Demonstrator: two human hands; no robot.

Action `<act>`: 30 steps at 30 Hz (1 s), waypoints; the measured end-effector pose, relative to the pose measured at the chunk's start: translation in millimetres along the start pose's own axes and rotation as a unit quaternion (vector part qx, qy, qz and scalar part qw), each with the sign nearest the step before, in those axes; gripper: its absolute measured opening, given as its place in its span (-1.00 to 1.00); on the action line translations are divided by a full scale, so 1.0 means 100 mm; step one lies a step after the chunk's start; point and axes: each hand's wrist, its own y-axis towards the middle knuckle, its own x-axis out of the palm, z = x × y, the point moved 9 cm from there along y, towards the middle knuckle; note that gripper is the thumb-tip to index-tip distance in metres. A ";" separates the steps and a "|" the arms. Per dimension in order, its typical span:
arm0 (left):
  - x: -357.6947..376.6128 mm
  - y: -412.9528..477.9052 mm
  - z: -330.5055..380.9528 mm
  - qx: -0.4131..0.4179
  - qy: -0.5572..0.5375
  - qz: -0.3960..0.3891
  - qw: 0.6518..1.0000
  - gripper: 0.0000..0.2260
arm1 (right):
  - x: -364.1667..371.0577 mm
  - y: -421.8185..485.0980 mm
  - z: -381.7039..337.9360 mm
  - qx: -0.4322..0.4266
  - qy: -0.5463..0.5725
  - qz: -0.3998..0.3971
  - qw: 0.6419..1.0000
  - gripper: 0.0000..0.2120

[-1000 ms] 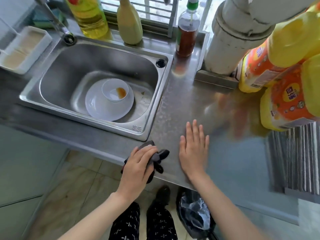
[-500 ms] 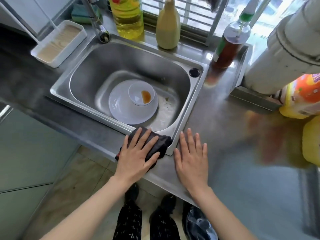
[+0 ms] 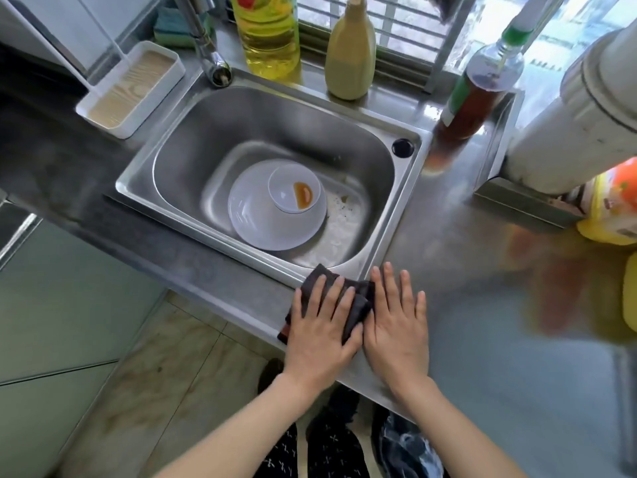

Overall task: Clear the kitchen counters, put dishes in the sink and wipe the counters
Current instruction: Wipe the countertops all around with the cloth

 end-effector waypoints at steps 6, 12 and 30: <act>-0.23 0.15 -1.15 -0.099 0.044 0.017 0.994 -0.50 | 0.01 -0.01 0.01 0.007 0.016 0.005 1.000 -0.47; -0.31 0.14 -1.34 -0.157 0.028 0.048 0.986 -0.51 | -0.01 -0.01 0.00 0.008 0.012 0.010 1.000 -0.47; 0.05 0.36 0.16 0.020 -0.007 -0.002 1.000 -0.44 | -0.32 0.32 0.91 0.121 0.065 0.054 0.989 -0.35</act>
